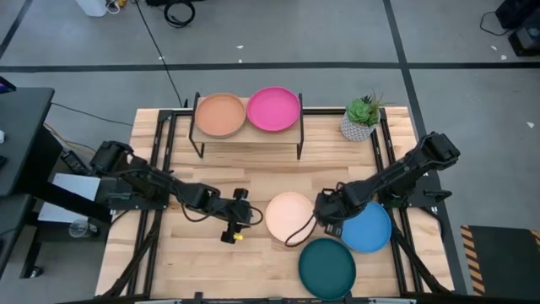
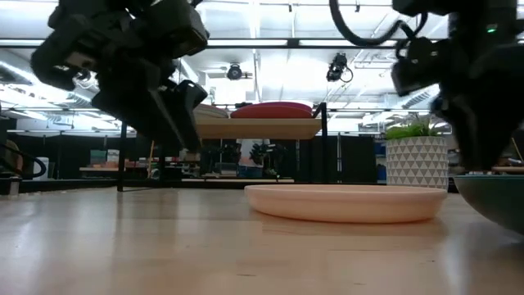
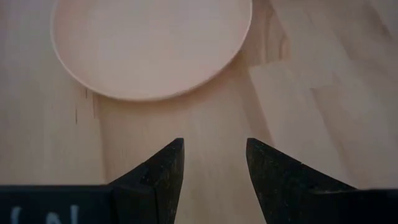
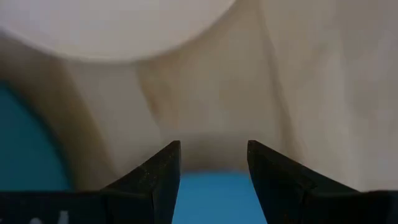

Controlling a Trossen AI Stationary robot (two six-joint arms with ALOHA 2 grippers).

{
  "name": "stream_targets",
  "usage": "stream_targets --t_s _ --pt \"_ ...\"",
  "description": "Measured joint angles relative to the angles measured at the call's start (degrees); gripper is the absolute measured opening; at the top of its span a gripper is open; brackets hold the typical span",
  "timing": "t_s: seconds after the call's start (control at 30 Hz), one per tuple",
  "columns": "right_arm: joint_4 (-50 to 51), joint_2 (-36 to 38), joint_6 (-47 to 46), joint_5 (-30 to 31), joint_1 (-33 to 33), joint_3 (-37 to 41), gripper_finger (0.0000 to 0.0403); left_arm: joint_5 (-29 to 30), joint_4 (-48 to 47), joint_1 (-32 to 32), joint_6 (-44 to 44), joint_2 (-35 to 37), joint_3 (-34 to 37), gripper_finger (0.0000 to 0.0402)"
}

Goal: Place and stack plates onto a shelf
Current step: Stack the blue plate on top of the pink plate on the shelf

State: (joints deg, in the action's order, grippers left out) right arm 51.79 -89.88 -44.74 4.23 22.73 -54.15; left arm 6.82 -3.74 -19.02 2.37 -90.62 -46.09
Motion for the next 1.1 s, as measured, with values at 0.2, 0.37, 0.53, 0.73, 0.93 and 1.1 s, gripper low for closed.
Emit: stream_targets --t_s 0.2,0.37,0.53,0.73,0.93,1.1 --pt "3.4 0.3 -11.7 -2.9 2.1 0.0 0.0191 1.1 0.2 -0.1 -0.1 0.2 0.0 0.018" --pt "4.9 0.3 -16.5 -3.2 3.6 0.0 0.0191 1.1 0.0 0.3 -1.4 0.2 0.0 0.018" --pt "3.6 0.3 -21.3 -7.3 5.4 -0.2 0.0191 1.1 -0.9 0.3 -3.5 0.2 0.0 0.018" --pt "3.3 0.0 -32.1 -5.5 7.6 -2.2 0.019 1.1 -0.9 0.3 -6.1 0.2 0.0 0.018" --pt "4.3 -2.4 -37.4 -1.9 8.5 -4.3 0.0189 1.1 -1.2 0.3 -6.5 0.2 0.0 0.018" --pt "9.0 -10.5 -35.4 -2.8 8.6 -8.7 0.0189 1.1 -1.8 0.3 -6.7 0.2 0.0 0.018"
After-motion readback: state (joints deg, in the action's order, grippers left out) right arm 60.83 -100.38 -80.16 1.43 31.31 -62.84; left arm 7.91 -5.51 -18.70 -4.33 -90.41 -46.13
